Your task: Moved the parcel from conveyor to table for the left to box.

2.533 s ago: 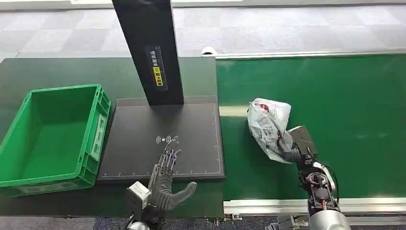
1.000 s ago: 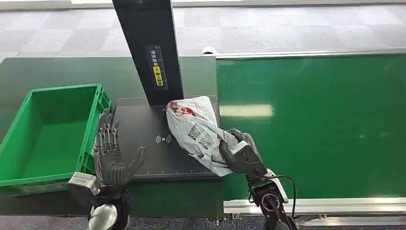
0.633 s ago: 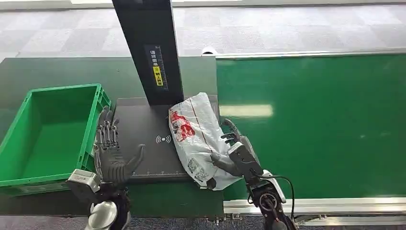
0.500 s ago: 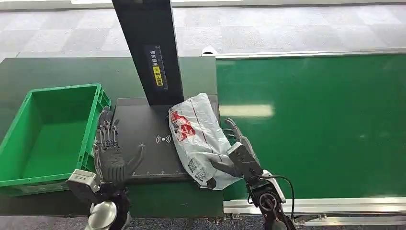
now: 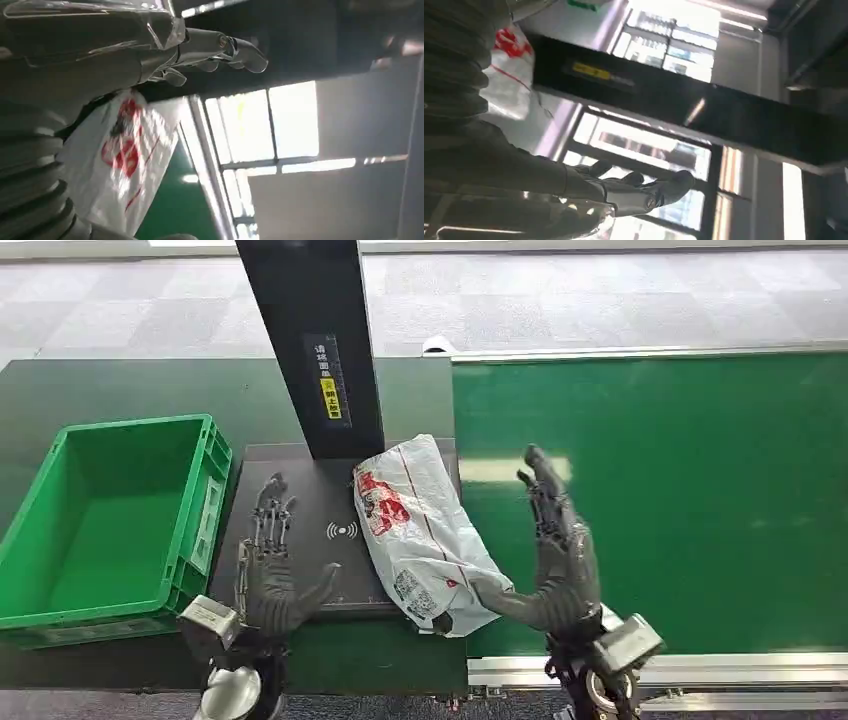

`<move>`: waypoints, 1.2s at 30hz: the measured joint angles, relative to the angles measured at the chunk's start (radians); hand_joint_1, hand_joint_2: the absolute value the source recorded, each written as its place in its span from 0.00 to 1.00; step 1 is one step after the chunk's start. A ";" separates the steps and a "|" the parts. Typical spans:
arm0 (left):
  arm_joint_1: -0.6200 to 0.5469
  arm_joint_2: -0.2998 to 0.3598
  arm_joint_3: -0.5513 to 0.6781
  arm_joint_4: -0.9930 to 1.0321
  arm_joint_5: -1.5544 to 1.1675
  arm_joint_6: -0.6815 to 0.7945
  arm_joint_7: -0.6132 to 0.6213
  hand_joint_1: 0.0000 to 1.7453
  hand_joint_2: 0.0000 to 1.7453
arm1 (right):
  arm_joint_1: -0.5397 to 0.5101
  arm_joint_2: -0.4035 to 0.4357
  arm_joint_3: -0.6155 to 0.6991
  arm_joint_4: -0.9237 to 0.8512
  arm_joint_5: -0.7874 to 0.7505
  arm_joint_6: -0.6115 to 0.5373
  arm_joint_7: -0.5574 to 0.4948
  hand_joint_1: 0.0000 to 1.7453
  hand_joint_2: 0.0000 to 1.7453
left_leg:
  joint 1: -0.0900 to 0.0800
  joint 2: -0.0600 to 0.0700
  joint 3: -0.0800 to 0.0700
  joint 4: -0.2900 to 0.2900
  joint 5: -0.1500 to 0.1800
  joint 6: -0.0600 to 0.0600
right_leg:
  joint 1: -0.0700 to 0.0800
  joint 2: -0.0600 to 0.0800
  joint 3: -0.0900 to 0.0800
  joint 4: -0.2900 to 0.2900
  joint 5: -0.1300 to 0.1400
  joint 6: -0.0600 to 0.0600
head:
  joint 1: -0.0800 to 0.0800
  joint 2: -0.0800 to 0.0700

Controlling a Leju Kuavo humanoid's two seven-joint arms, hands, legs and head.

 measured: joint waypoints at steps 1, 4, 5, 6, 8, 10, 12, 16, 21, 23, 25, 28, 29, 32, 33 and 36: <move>-0.010 -0.009 -0.029 0.030 -0.029 -0.034 0.028 0.00 1.00 | 0.019 -0.002 -0.026 -0.066 -0.015 -0.012 -0.009 0.00 1.00 | 0.000 -0.001 0.000 0.000 0.000 0.000 | -0.001 -0.001 0.000 0.000 0.000 0.000 | 0.001 0.000; -0.054 -0.044 -0.122 0.155 -0.124 -0.131 0.107 0.00 1.00 | 0.066 -0.004 -0.103 -0.216 -0.036 -0.010 -0.035 0.00 1.00 | -0.002 0.000 0.000 0.000 0.000 0.001 | -0.002 0.000 0.001 0.000 0.001 0.001 | 0.001 0.000; -0.067 -0.053 -0.144 0.190 -0.141 -0.136 0.112 0.00 1.00 | 0.076 -0.004 -0.118 -0.245 -0.036 -0.005 -0.038 0.00 1.00 | -0.002 0.001 0.000 0.000 0.000 0.001 | -0.002 0.001 0.001 0.000 0.001 0.002 | 0.000 0.000; -0.077 -0.065 -0.169 0.227 -0.155 -0.137 0.115 0.00 1.00 | 0.086 -0.004 -0.133 -0.275 -0.035 -0.002 -0.040 0.00 1.00 | -0.002 0.002 0.000 0.000 0.000 0.001 | -0.002 0.001 0.001 0.000 0.001 0.002 | 0.000 0.000; -0.111 -0.084 -0.206 0.298 -0.208 -0.130 0.129 0.00 1.00 | 0.098 -0.004 -0.152 -0.314 -0.032 0.003 -0.050 0.00 1.00 | -0.002 0.001 0.001 0.000 0.000 0.001 | -0.002 0.001 0.001 0.000 0.002 0.002 | 0.000 0.000; -0.151 -0.100 -0.243 0.377 -0.284 -0.102 0.154 0.00 1.00 | 0.099 -0.004 -0.164 -0.338 -0.051 0.035 -0.053 0.00 1.00 | -0.002 0.000 0.001 0.000 0.000 0.001 | -0.002 0.000 0.001 0.000 0.002 0.002 | 0.000 0.000; -0.188 -0.118 -0.282 0.449 -0.354 -0.063 0.173 0.00 1.00 | 0.098 -0.003 -0.167 -0.352 -0.073 0.065 -0.053 0.00 1.00 | -0.001 0.001 0.001 0.000 0.001 0.001 | -0.002 0.001 0.001 0.000 0.003 0.001 | 0.000 0.000; -0.235 -0.138 -0.327 0.543 -0.407 -0.018 0.197 0.00 1.00 | 0.096 -0.002 -0.170 -0.367 -0.082 0.083 -0.053 0.00 1.00 | -0.001 0.001 0.001 0.000 0.001 0.001 | -0.001 0.001 0.001 0.000 0.003 0.001 | 0.000 0.000; -0.299 -0.159 -0.399 0.649 -0.577 0.085 0.253 0.00 1.00 | 0.075 0.013 -0.182 -0.373 -0.132 0.133 -0.031 0.00 1.00 | -0.001 0.001 0.001 0.000 0.001 0.001 | -0.001 0.001 0.001 0.000 0.003 0.001 | 0.000 0.000; -0.313 -0.163 -0.420 0.678 -0.588 0.088 0.258 0.22 1.00 | 0.069 0.019 -0.185 -0.373 -0.140 0.143 -0.029 0.00 1.00 | -0.001 0.001 0.001 0.000 0.001 0.001 | -0.001 0.001 0.001 0.000 0.003 0.001 | 0.000 0.000; -0.325 -0.165 -0.434 0.700 -0.605 0.095 0.263 0.78 1.00 | 0.066 0.023 -0.186 -0.373 -0.146 0.149 -0.028 0.00 1.00 | -0.001 0.001 0.001 0.000 0.001 0.001 | -0.001 0.001 0.001 0.000 0.003 0.001 | 0.000 0.000; -0.350 -0.174 -0.460 0.739 -0.643 0.127 0.282 0.33 1.00 | 0.055 0.032 -0.192 -0.372 -0.153 0.171 -0.026 0.00 1.00 | -0.001 0.001 0.001 0.000 0.001 0.001 | -0.001 0.001 0.001 0.000 0.003 0.001 | 0.000 0.000; -0.356 -0.176 -0.464 0.750 -0.647 0.136 0.284 0.08 1.00 | 0.053 0.037 -0.193 -0.372 -0.153 0.177 -0.025 0.00 1.00 | -0.001 0.001 0.001 0.000 0.001 0.001 | -0.001 0.001 0.001 0.000 0.003 0.001 | 0.000 0.000; -0.366 -0.180 -0.470 0.771 -0.646 0.160 0.282 0.00 1.00 | 0.049 0.046 -0.199 -0.369 -0.153 0.184 -0.018 0.00 1.00 | -0.001 0.001 0.001 0.000 0.001 0.001 | -0.001 0.001 0.001 0.000 0.003 0.001 | 0.000 0.000; -0.367 -0.181 -0.470 0.774 -0.642 0.163 0.278 0.00 1.00 | 0.046 0.048 -0.202 -0.369 -0.153 0.185 -0.018 0.00 1.00 | -0.001 0.001 0.001 0.000 0.001 0.001 | -0.001 0.001 0.001 0.000 0.003 0.001 | 0.000 0.000; -0.368 -0.182 -0.470 0.780 -0.611 0.171 0.250 0.00 1.00 | 0.040 0.058 -0.212 -0.369 -0.158 0.188 -0.010 0.00 1.00 | -0.001 0.001 0.001 0.000 0.001 0.001 | -0.001 0.001 0.001 0.000 0.003 0.001 | 0.000 0.000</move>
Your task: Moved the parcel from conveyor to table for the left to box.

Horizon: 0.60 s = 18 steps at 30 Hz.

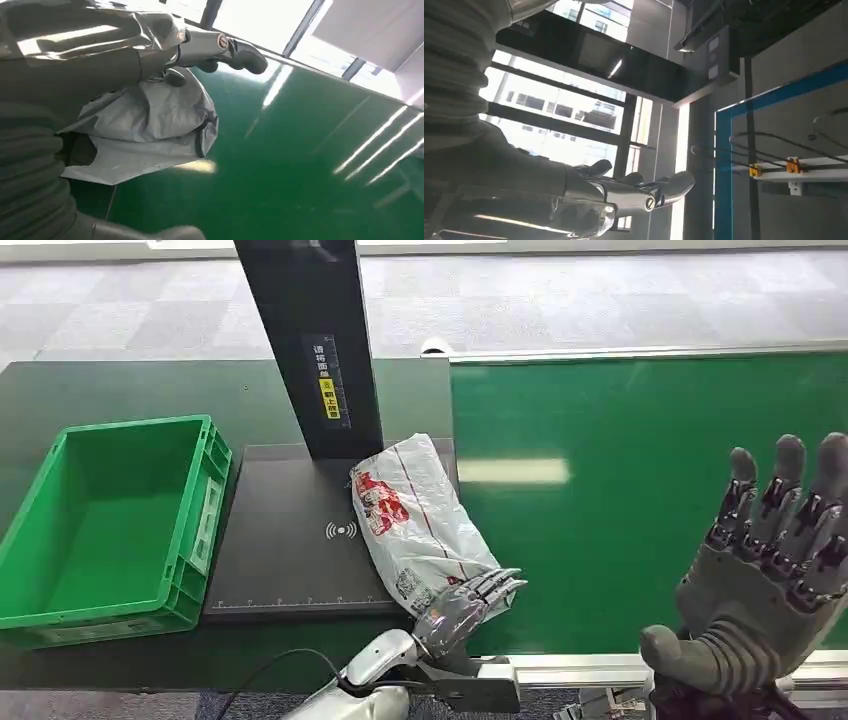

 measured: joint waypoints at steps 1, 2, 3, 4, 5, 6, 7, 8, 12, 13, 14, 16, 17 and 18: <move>0.000 0.000 0.000 0.000 0.018 -0.003 -0.014 0.00 1.00 | -0.002 0.004 -0.002 0.000 -0.002 0.002 0.005 0.00 1.00 | 0.000 0.000 0.000 0.000 0.000 0.000 | 0.000 0.000 0.000 0.000 0.000 0.000 | 0.001 0.000; 0.000 0.000 0.001 -0.003 0.034 -0.006 -0.027 0.00 1.00 | -0.006 0.008 -0.005 0.000 -0.002 0.005 0.011 0.00 1.00 | 0.000 0.000 0.000 0.000 0.000 0.000 | 0.000 0.000 0.000 0.000 0.000 0.000 | 0.000 0.000; 0.000 0.000 0.003 -0.009 0.052 -0.012 -0.041 0.00 1.00 | -0.010 0.014 -0.007 0.000 -0.002 0.007 0.015 0.00 1.00 | 0.000 0.000 0.000 0.000 0.000 0.000 | 0.000 0.000 0.000 0.000 0.000 0.000 | 0.000 0.000; 0.001 0.000 0.006 -0.020 0.065 -0.015 -0.052 0.00 1.00 | -0.014 0.019 -0.010 0.000 -0.002 0.007 0.018 0.00 1.00 | 0.000 0.000 0.000 0.000 0.000 0.000 | 0.000 0.000 0.000 0.000 0.000 0.000 | 0.000 0.000; 0.001 0.000 0.008 -0.034 0.075 -0.015 -0.060 0.00 1.00 | -0.018 0.024 -0.013 0.000 -0.001 0.008 0.021 0.00 1.00 | 0.000 0.000 0.000 0.000 0.000 0.000 | 0.000 0.000 0.000 0.000 0.000 0.000 | 0.000 0.000; 0.001 0.000 0.010 -0.051 0.086 -0.016 -0.066 0.00 1.00 | -0.021 0.031 -0.018 0.000 -0.001 0.009 0.026 0.00 1.00 | 0.000 0.000 0.000 0.000 0.000 0.000 | 0.000 0.000 0.000 0.000 0.000 0.000 | 0.000 0.000; 0.002 0.000 0.011 -0.067 0.096 -0.017 -0.072 0.00 1.00 | -0.024 0.035 -0.022 0.000 0.000 0.011 0.030 0.00 1.00 | 0.000 0.000 0.000 0.000 0.000 0.000 | 0.000 0.000 0.000 0.000 0.000 0.000 | 0.000 0.000; 0.003 0.001 0.013 -0.087 0.104 -0.017 -0.077 0.00 1.00 | -0.028 0.040 -0.025 0.000 0.003 0.014 0.034 0.00 1.00 | 0.000 0.000 0.000 0.000 0.000 0.000 | 0.000 0.000 0.000 0.000 0.000 0.000 | 0.000 0.000; 0.010 0.010 0.007 -0.189 0.020 0.054 -0.050 0.00 1.00 | -0.046 0.061 -0.041 0.000 0.015 0.026 0.047 0.00 1.00 | 0.000 0.000 0.000 0.000 0.000 0.000 | 0.000 0.000 0.000 0.000 0.000 0.000 | 0.000 0.000; 0.012 0.012 0.002 -0.213 -0.007 0.068 -0.035 0.00 1.00 | -0.049 0.064 -0.045 0.000 0.016 0.027 0.047 0.00 1.00 | 0.000 0.000 0.000 0.000 0.000 0.000 | 0.000 0.000 0.000 0.000 0.000 0.000 | 0.000 0.000; 0.013 0.015 -0.006 -0.235 -0.035 0.078 -0.020 0.00 1.00 | -0.051 0.068 -0.048 0.000 0.017 0.028 0.048 0.00 1.00 | 0.000 0.000 0.000 0.000 0.000 0.000 | 0.000 0.000 0.000 0.000 0.000 0.000 | 0.000 0.000; 0.015 0.019 -0.016 -0.269 -0.066 0.087 -0.002 0.00 1.00 | -0.056 0.073 -0.053 0.000 0.018 0.030 0.048 0.00 1.00 | 0.000 0.000 0.000 0.000 0.000 0.000 | 0.000 0.000 0.000 0.000 0.000 0.000 | 0.001 0.000; 0.015 0.021 -0.021 -0.285 -0.083 0.096 0.008 0.00 1.00 | -0.059 0.074 -0.055 0.000 0.020 0.031 0.048 0.00 1.00 | 0.000 0.000 0.000 0.000 0.000 0.000 | 0.000 0.000 0.000 0.000 0.000 0.000 | 0.000 0.000; 0.015 0.023 -0.026 -0.296 -0.098 0.102 0.018 0.00 1.00 | -0.061 0.076 -0.056 0.001 0.020 0.033 0.048 0.00 1.00 | 0.000 0.000 0.000 0.000 0.000 0.000 | 0.000 0.000 0.000 0.000 0.000 0.000 | 0.001 0.000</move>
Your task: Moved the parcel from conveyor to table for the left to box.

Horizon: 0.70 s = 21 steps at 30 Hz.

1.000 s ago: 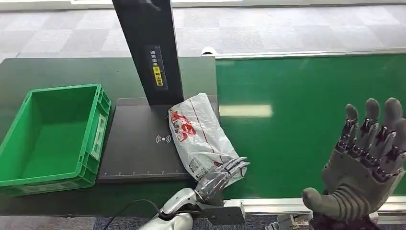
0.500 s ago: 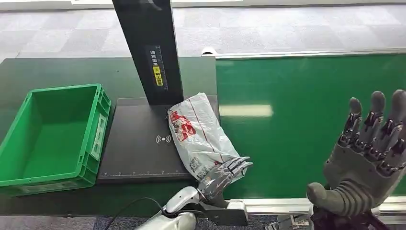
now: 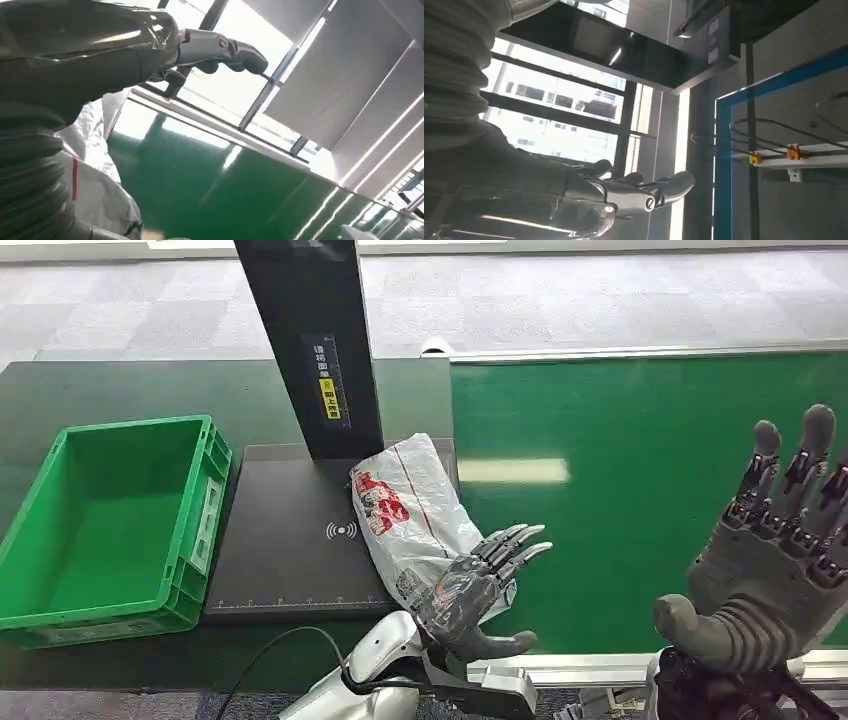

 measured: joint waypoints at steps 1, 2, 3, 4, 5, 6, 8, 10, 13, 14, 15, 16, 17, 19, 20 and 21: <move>-0.001 0.002 -0.005 -0.007 -0.016 0.005 0.012 0.00 1.00 | -0.003 0.002 -0.001 0.001 0.001 0.002 0.000 0.00 1.00 | 0.000 0.000 0.000 0.000 0.000 0.000 | 0.000 0.000 0.000 0.000 0.000 0.000 | 0.000 0.000; -0.003 0.003 -0.011 -0.011 -0.054 0.013 0.034 0.00 1.00 | -0.006 0.006 -0.002 0.002 0.003 0.004 0.000 0.00 1.00 | 0.000 0.000 0.000 0.000 0.000 0.000 | 0.000 0.000 0.000 0.000 0.000 0.000 | 0.000 0.000; -0.005 0.003 -0.014 -0.011 -0.077 0.018 0.050 0.00 1.00 | -0.009 0.008 -0.002 0.003 0.003 0.005 0.000 0.00 1.00 | 0.000 0.000 0.000 0.000 0.000 0.000 | 0.000 0.000 0.000 0.000 0.000 0.000 | 0.000 0.000; -0.009 0.004 -0.019 -0.008 -0.098 0.028 0.062 0.00 1.00 | -0.012 0.011 -0.004 0.005 0.005 0.005 0.000 0.00 1.00 | 0.000 0.000 0.000 0.000 0.000 0.000 | 0.000 0.000 0.000 0.000 0.000 0.000 | -0.001 0.000; -0.016 0.004 -0.023 -0.002 -0.121 0.032 0.078 0.00 1.00 | -0.014 0.013 -0.006 0.006 0.006 0.006 0.000 0.00 1.00 | 0.000 0.000 0.000 0.000 0.000 0.000 | 0.000 0.000 0.000 0.000 0.000 0.000 | -0.001 0.000; -0.025 0.004 -0.027 0.013 -0.151 0.035 0.098 0.00 1.00 | -0.016 0.014 -0.008 0.007 0.006 0.006 0.000 0.00 1.00 | 0.000 0.000 0.000 0.000 0.000 0.000 | 0.000 0.000 0.000 0.000 0.000 0.000 | 0.000 0.000; -0.038 0.002 -0.032 0.046 -0.175 0.045 0.112 0.00 1.00 | -0.019 0.014 -0.010 0.010 0.006 0.007 0.000 0.00 1.00 | 0.000 0.000 0.000 0.000 0.000 0.000 | 0.000 0.000 0.000 0.000 0.000 0.000 | 0.000 0.000; -0.041 0.002 -0.034 0.060 -0.179 0.047 0.116 0.00 1.00 | -0.020 0.017 -0.014 0.012 0.006 0.007 0.001 0.00 1.00 | 0.000 0.000 0.000 0.000 0.000 0.000 | 0.000 0.000 0.000 0.000 0.000 0.000 | 0.000 0.000; -0.063 -0.007 -0.037 0.118 -0.208 0.011 0.155 0.00 1.00 | -0.025 0.020 -0.015 0.016 0.006 0.011 0.000 0.00 1.00 | 0.000 0.000 0.000 0.000 0.000 0.000 | 0.000 0.000 0.000 0.000 0.000 0.000 | 0.000 0.000; -0.071 -0.010 -0.038 0.148 -0.224 0.007 0.173 0.00 1.00 | -0.027 0.021 -0.016 0.018 0.006 0.013 0.001 0.00 1.00 | 0.000 0.000 0.000 0.000 0.000 0.000 | 0.000 0.000 0.000 0.000 0.000 0.000 | -0.001 0.000; -0.080 -0.014 -0.039 0.188 -0.244 0.014 0.194 0.00 1.00 | -0.029 0.023 -0.016 0.019 0.006 0.014 0.000 0.00 1.00 | 0.000 0.000 0.000 0.000 0.000 0.000 | 0.000 0.000 0.000 0.000 0.000 0.000 | -0.001 0.000; -0.090 -0.019 -0.039 0.228 -0.266 0.026 0.216 0.00 1.00 | -0.031 0.023 -0.016 0.022 0.005 0.015 0.000 0.00 1.00 | 0.000 0.000 0.000 0.000 0.000 0.000 | 0.000 0.000 0.000 0.000 0.000 0.000 | -0.001 0.000; -0.098 -0.023 -0.040 0.266 -0.289 0.041 0.241 0.00 1.00 | -0.033 0.023 -0.017 0.025 0.003 0.016 0.001 0.00 1.00 | 0.000 0.000 0.000 0.000 0.000 0.000 | 0.000 0.000 0.000 0.000 0.000 0.000 | 0.000 0.000; -0.113 -0.025 -0.040 0.344 -0.317 0.073 0.297 0.00 1.00 | -0.038 0.022 -0.016 0.035 -0.002 0.016 0.000 0.00 1.00 | 0.000 0.000 0.000 0.000 0.000 0.000 | 0.000 0.000 0.000 0.000 0.000 0.000 | -0.001 0.000; -0.118 -0.025 -0.039 0.376 -0.323 0.081 0.320 0.00 1.00 | -0.039 0.022 -0.015 0.041 -0.005 0.014 0.000 0.00 1.00 | 0.000 0.000 0.000 0.000 0.000 0.000 | 0.000 0.000 0.000 0.000 0.000 0.000 | 0.000 0.000; -0.124 -0.024 -0.036 0.405 -0.325 0.084 0.334 0.00 1.00 | -0.040 0.022 -0.014 0.047 -0.008 0.011 -0.002 0.00 1.00 | 0.000 0.000 0.000 0.000 0.000 0.000 | 0.000 0.000 0.000 0.000 0.000 0.000 | -0.001 0.000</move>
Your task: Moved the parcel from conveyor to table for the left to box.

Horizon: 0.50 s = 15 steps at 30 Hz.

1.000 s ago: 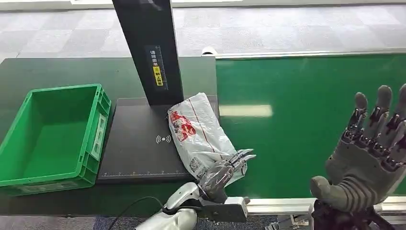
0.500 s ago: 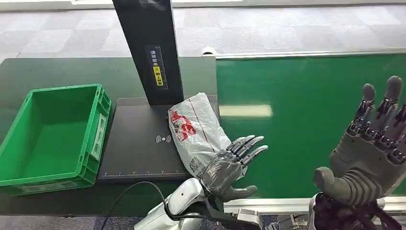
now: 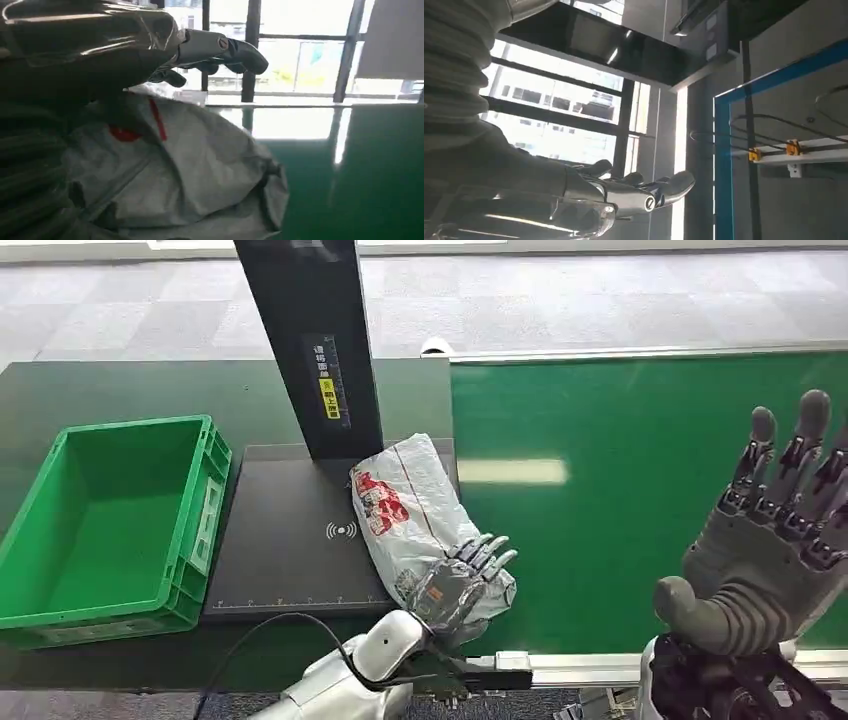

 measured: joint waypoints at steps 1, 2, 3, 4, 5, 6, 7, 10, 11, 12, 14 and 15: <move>-0.005 0.001 0.004 0.024 -0.002 0.000 0.007 0.00 1.00 | -0.002 -0.001 0.001 0.006 -0.003 -0.004 -0.001 0.00 1.00 | 0.000 0.000 0.000 0.000 0.000 0.000 | 0.000 0.000 0.000 0.000 0.000 0.000 | 0.000 0.000; -0.009 0.003 0.007 0.043 -0.006 0.000 0.017 0.00 1.00 | -0.003 -0.001 0.002 0.011 -0.005 -0.007 -0.002 0.00 1.00 | 0.000 0.000 0.000 0.000 0.000 0.000 | 0.000 0.000 0.000 0.000 0.000 0.000 | 0.000 0.000; -0.014 0.004 0.011 0.060 -0.010 0.000 0.034 0.00 1.00 | -0.004 -0.002 0.003 0.015 -0.005 -0.009 -0.003 0.00 1.00 | 0.000 0.000 0.000 0.000 0.000 0.000 | 0.000 0.000 0.000 0.000 0.000 0.000 | 0.000 0.000; -0.019 0.005 0.018 0.075 -0.013 0.002 0.053 0.00 1.00 | -0.004 -0.002 0.006 0.019 -0.005 -0.016 -0.003 0.00 1.00 | 0.000 0.000 0.000 0.000 0.000 0.000 | 0.000 0.000 0.000 0.000 0.000 0.000 | 0.000 0.000; -0.023 0.007 0.024 0.086 -0.018 0.008 0.071 0.00 1.00 | -0.004 -0.003 0.008 0.022 -0.005 -0.021 -0.004 0.00 1.00 | 0.000 0.000 0.000 0.000 0.000 0.000 | 0.000 0.000 0.000 0.000 0.000 0.000 | 0.000 0.000; -0.024 0.008 0.031 0.094 -0.022 0.014 0.087 0.00 1.00 | -0.004 -0.003 0.010 0.024 -0.005 -0.027 -0.004 0.00 1.00 | 0.000 0.000 0.000 0.000 0.000 0.000 | 0.000 0.000 0.000 0.000 0.000 0.000 | 0.000 0.000; -0.023 0.008 0.038 0.101 -0.030 0.021 0.102 0.00 1.00 | -0.004 -0.005 0.013 0.026 -0.005 -0.030 -0.004 0.00 1.00 | 0.000 0.001 0.000 0.000 0.000 0.000 | 0.000 0.000 0.000 0.000 0.000 0.000 | 0.000 0.000; -0.023 0.010 0.062 0.117 -0.042 0.037 0.119 0.19 1.00 | -0.004 -0.007 0.021 0.030 -0.005 -0.044 -0.004 0.00 1.00 | 0.000 0.001 0.000 0.000 0.001 0.000 | 0.000 0.001 0.000 0.000 0.001 -0.001 | 0.001 0.000; -0.023 0.010 0.069 0.120 -0.046 0.042 0.122 0.92 1.00 | -0.004 -0.008 0.023 0.031 -0.005 -0.045 -0.004 0.00 1.00 | 0.000 0.002 0.000 0.000 0.001 0.000 | 0.000 0.001 -0.001 0.000 0.002 -0.002 | 0.000 0.000; -0.023 0.010 0.077 0.123 -0.050 0.047 0.126 0.94 1.00 | -0.004 -0.009 0.024 0.032 -0.006 -0.048 -0.004 0.00 1.00 | 0.000 0.003 -0.001 0.000 0.002 0.001 | 0.000 0.002 -0.001 0.000 0.003 -0.002 | 0.000 0.000; -0.019 0.011 0.100 0.130 -0.047 0.057 0.126 0.99 1.00 | -0.004 -0.010 0.024 0.034 -0.007 -0.056 -0.004 0.00 1.00 | 0.000 0.005 -0.002 -0.001 0.004 -0.001 | 0.000 0.003 -0.003 0.000 0.006 -0.003 | 0.000 0.000; -0.017 0.012 0.115 0.132 -0.041 0.063 0.116 0.99 1.00 | -0.004 -0.011 0.025 0.035 -0.008 -0.059 -0.004 0.00 1.00 | 0.000 0.007 -0.003 -0.001 0.005 -0.001 | 0.000 0.005 -0.005 0.000 0.008 -0.004 | 0.000 0.000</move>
